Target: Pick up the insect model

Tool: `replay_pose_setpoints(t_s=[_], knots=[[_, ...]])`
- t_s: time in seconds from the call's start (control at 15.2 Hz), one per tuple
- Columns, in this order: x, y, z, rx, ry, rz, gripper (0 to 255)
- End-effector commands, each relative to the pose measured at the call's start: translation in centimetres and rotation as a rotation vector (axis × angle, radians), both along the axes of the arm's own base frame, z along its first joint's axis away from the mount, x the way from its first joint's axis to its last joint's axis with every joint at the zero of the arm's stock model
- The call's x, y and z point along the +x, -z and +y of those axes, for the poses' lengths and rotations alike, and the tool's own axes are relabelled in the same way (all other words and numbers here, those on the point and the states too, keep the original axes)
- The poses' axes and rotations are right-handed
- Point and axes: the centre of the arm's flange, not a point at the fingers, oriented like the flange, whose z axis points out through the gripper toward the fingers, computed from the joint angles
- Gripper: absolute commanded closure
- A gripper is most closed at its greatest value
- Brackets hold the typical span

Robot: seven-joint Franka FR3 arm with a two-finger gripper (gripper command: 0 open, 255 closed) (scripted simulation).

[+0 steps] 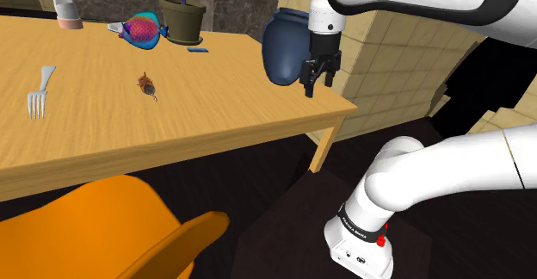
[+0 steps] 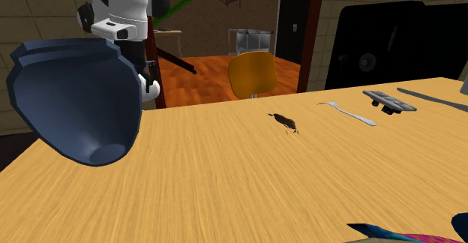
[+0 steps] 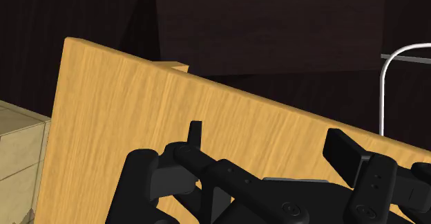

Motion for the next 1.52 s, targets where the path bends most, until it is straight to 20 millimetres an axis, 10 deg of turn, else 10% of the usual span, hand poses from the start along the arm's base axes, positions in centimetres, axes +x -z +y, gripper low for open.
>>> replay_pose_setpoints(t_s=[0.0, 1.45], knots=[[0.0, 0.0, 0.0, 0.000, 0.000, 0.000, 0], [18.8, 2.3, 18.8, 0.090, 0.025, -0.129, 0]])
